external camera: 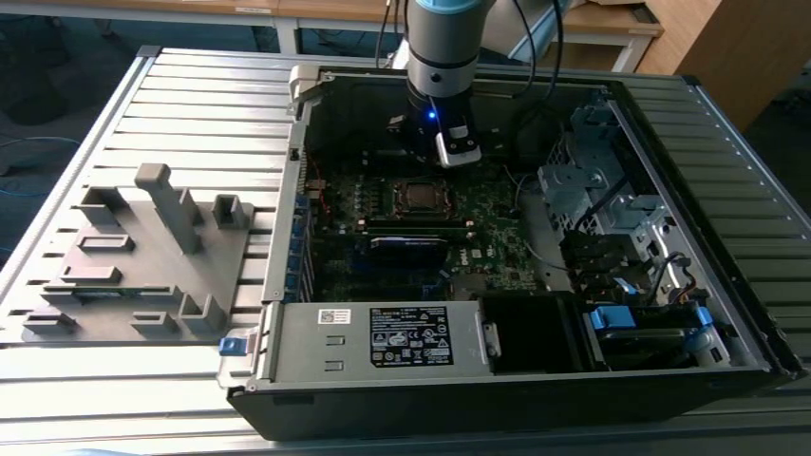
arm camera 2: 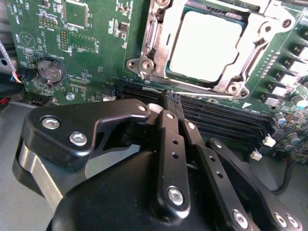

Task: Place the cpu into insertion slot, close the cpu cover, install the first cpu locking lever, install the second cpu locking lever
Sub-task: 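Install the first cpu locking lever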

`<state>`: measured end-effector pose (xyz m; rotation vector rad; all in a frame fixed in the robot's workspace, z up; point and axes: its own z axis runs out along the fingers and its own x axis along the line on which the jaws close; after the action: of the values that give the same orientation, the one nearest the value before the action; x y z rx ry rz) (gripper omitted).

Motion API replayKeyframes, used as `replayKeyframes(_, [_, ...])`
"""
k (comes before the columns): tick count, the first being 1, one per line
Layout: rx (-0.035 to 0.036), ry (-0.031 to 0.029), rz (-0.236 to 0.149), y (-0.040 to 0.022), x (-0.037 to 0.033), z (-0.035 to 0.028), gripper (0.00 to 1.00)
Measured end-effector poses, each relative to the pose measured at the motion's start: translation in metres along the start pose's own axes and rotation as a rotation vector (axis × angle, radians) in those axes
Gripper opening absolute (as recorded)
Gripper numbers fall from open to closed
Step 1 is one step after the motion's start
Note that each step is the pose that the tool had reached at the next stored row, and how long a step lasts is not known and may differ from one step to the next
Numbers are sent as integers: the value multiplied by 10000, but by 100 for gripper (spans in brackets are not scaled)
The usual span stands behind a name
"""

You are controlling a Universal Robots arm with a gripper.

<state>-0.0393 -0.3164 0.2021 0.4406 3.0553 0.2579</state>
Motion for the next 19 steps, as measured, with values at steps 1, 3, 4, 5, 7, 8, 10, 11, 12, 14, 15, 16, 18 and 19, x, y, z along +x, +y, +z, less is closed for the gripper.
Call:
replayKeyframes(1, [11,-4,-1,0,0,0,11])
replayKeyframes(3, [64,-19,-3,-1,1,2,11])
replayKeyframes(4, [119,-35,-7,-1,1,2,11])
replayKeyframes(5, [169,-53,-11,-1,1,3,11])
replayKeyframes(7, [232,-76,-17,-1,0,5,11])
replayKeyframes(8, [233,-76,-17,-2,1,4,11])
replayKeyframes(10, [234,-77,-17,-2,0,4,11])
replayKeyframes(11, [234,-76,-17,-1,1,4,11])
replayKeyframes(12, [234,-76,-16,-1,1,4,11])
replayKeyframes(14, [227,-75,-14,-1,1,5,11])
replayKeyframes(15, [221,-74,-14,-1,1,4,11])
replayKeyframes(16, [219,-73,-14,0,1,3,11])
replayKeyframes(18, [216,-70,-15,2,1,1,11])
replayKeyframes(19, [212,-70,-15,3,1,1,11])
